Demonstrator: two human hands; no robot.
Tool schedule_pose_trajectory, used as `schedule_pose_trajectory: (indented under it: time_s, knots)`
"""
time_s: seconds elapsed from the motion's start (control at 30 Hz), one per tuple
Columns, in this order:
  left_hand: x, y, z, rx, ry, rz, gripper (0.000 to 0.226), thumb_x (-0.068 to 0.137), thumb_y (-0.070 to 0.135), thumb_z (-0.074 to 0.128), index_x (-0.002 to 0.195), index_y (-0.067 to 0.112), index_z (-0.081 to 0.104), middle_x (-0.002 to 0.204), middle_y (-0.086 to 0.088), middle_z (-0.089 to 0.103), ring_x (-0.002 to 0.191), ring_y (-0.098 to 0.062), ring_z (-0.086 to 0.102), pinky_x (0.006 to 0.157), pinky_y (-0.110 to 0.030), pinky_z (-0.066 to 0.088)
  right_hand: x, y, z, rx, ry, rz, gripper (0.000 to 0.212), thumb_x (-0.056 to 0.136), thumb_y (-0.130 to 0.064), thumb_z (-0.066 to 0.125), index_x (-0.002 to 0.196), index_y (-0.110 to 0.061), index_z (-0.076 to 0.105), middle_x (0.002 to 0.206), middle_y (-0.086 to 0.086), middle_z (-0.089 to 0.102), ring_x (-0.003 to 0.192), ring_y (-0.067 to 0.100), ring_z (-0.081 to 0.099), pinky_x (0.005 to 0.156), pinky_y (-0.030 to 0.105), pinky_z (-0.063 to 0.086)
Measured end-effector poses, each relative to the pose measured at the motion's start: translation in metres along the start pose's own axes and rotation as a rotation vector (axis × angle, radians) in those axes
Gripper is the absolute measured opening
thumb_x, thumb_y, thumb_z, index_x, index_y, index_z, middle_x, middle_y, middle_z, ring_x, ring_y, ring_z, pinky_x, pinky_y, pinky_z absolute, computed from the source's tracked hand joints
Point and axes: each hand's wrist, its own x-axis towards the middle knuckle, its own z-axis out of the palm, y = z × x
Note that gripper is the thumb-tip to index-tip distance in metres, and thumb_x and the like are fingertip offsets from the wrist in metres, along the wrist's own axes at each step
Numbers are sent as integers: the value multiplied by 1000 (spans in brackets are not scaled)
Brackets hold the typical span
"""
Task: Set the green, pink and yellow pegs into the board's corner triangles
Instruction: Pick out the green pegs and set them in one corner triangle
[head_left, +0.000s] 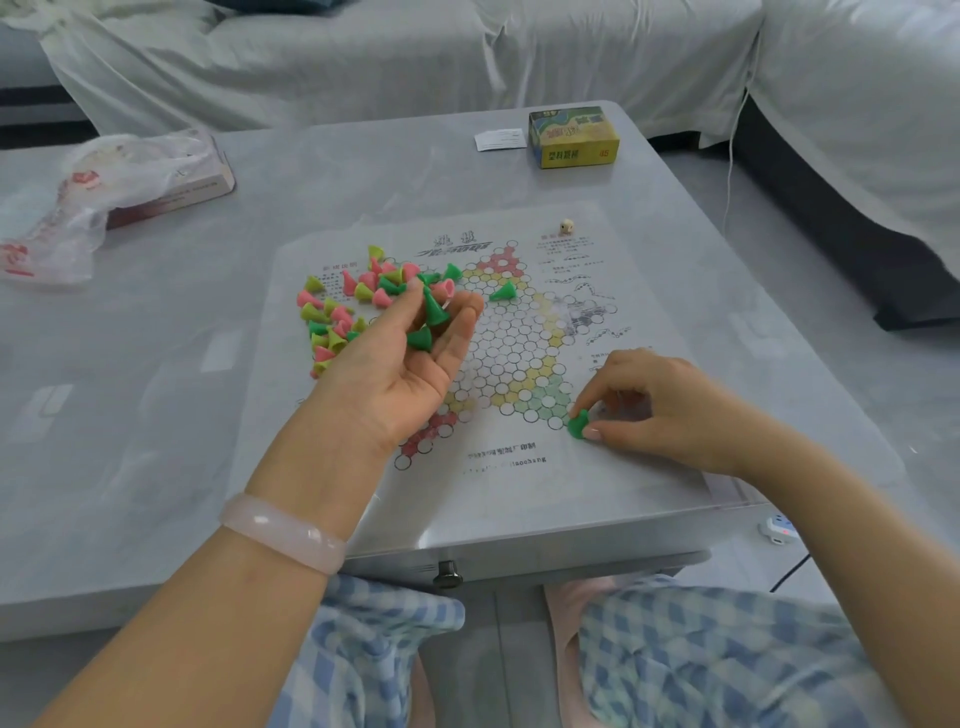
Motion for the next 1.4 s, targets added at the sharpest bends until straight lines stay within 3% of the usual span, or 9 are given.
schedule_pose_trajectory:
  time_s: [0.27, 0.4, 0.53, 0.87, 0.97, 1.1, 1.17, 1.27, 1.4]
  knots:
    - [0, -1, -1, 19, 61, -3, 18, 90, 7, 51, 89, -7, 62, 78, -19, 70, 74, -26, 71, 64, -28, 59, -3, 1, -10, 108, -34, 52, 29, 75, -27, 71, 95, -42, 57, 83, -9, 56, 79, 7, 52, 79, 22, 43]
    - [-3, -10, 1, 59, 41, -68, 23, 94, 8, 44, 92, -9, 59, 84, -22, 69, 93, -29, 66, 76, -33, 56, 6, -13, -21, 263, 182, 58, 14, 82, -20, 63, 94, -29, 62, 78, -5, 58, 72, 1, 54, 75, 17, 47]
    - [-9, -18, 7, 170, -67, -193, 25, 95, 2, 38, 110, -10, 54, 109, -26, 62, 94, -27, 64, 79, -34, 53, 25, -36, -13, 311, 336, -8, 15, 84, -18, 60, 93, -30, 65, 76, -10, 58, 71, 1, 54, 69, 13, 46]
    - [-14, -23, 10, 254, -172, -219, 29, 95, 0, 33, 111, -8, 55, 102, -18, 67, 88, -20, 66, 81, -30, 54, 44, -47, -1, 110, 241, -25, 18, 78, -20, 66, 96, -21, 69, 85, -10, 60, 82, 7, 58, 78, 21, 47]
    - [-13, -23, 7, 298, -190, -229, 33, 95, -1, 31, 117, -3, 55, 112, -20, 65, 93, -22, 66, 82, -31, 54, 41, -44, 0, 107, 208, -28, 14, 78, -18, 67, 92, -18, 69, 83, -6, 63, 79, 8, 58, 80, 28, 49]
    - [-15, -20, 7, 354, -194, -230, 34, 95, 0, 33, 126, 2, 48, 121, -22, 60, 95, -25, 64, 79, -32, 56, 37, -44, -1, 134, 222, -40, 11, 79, -17, 67, 89, -22, 70, 83, -11, 65, 80, 4, 60, 78, 22, 49]
    - [-15, -15, 7, 570, -161, -129, 33, 96, 1, 35, 123, 9, 50, 111, -17, 66, 83, -21, 68, 71, -27, 59, 36, -45, -6, 109, 276, -33, 11, 81, -19, 64, 89, -22, 70, 83, -11, 66, 79, 6, 61, 77, 19, 49]
    - [-9, -2, 0, 1205, 41, 319, 29, 96, 9, 36, 116, 20, 55, 78, 1, 62, 55, -9, 51, 50, -20, 45, 32, -42, -15, 90, 374, 25, 12, 83, -21, 61, 92, -21, 69, 83, -11, 66, 80, 3, 61, 75, 13, 49]
    - [9, 21, -19, 1744, 328, 708, 20, 94, 26, 45, 103, 23, 63, 73, 9, 52, 60, -10, 43, 59, -25, 35, 25, -29, -13, 36, 327, 117, 15, 85, -18, 59, 97, -20, 68, 82, -12, 65, 82, 1, 62, 74, 0, 41]
